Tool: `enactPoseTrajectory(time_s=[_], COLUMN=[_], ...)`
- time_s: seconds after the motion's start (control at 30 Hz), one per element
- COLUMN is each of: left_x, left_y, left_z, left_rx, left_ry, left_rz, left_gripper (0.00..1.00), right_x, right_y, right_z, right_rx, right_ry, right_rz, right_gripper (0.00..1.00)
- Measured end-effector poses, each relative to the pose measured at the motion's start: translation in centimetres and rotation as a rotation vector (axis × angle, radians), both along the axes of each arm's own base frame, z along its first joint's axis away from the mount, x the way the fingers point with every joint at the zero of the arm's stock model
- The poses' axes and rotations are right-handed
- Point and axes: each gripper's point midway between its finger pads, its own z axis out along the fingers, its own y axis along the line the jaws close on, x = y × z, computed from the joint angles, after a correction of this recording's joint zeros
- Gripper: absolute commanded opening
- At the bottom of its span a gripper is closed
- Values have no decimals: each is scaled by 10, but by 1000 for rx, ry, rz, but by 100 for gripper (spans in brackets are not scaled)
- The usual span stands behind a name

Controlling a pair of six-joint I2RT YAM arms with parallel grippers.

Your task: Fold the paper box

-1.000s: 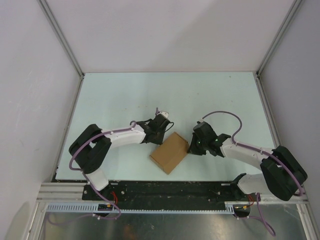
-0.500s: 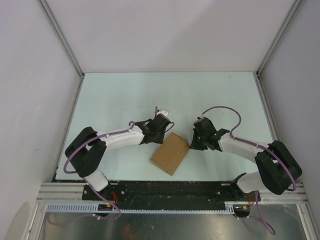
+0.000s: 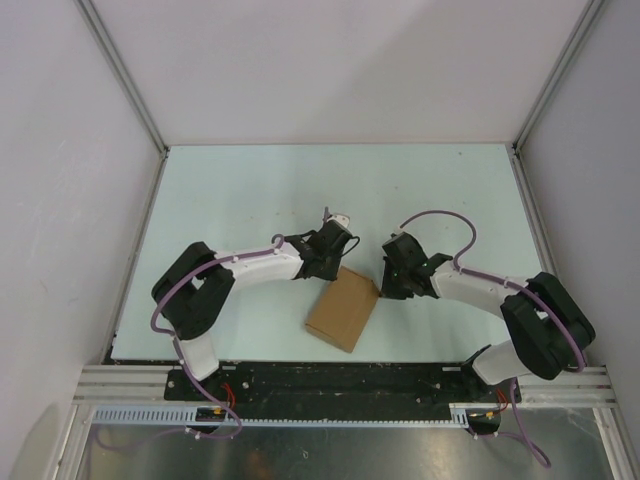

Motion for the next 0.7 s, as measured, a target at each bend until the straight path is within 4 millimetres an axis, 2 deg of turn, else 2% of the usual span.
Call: enactPoseTrajectory(time_s=[0.7], left_x=[-12], left_y=[-8], left_z=[-6], left_rx=[-17], left_ry=[23], left_rz=[-36], left_gripper=[35], right_x=[3], right_y=[13], right_z=[-5], right_rx=[-26], right_ry=[10], right_rz=[13], right_gripper=[8])
